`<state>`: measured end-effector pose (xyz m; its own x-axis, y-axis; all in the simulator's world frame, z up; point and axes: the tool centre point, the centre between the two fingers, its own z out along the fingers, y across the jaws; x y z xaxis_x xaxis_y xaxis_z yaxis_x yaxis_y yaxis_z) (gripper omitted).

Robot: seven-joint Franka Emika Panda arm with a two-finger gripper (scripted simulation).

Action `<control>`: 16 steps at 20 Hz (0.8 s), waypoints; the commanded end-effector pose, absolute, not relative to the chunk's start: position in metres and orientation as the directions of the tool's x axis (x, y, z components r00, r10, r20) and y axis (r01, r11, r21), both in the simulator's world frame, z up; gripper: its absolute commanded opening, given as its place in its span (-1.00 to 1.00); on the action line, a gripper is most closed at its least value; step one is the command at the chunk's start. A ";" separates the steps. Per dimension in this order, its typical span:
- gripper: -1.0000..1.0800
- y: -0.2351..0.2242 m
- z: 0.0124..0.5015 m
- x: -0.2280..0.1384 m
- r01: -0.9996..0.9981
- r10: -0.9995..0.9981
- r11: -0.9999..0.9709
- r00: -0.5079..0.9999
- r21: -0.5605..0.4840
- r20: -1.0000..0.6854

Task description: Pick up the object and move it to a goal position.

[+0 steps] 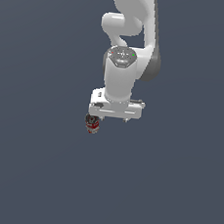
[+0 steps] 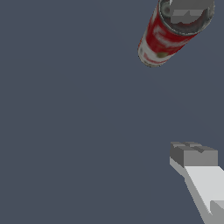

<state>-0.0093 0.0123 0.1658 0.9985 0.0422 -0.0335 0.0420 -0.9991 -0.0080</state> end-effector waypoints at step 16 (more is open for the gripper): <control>0.92 0.020 0.177 -0.011 0.037 0.038 -0.999 0.999 -0.033 -0.033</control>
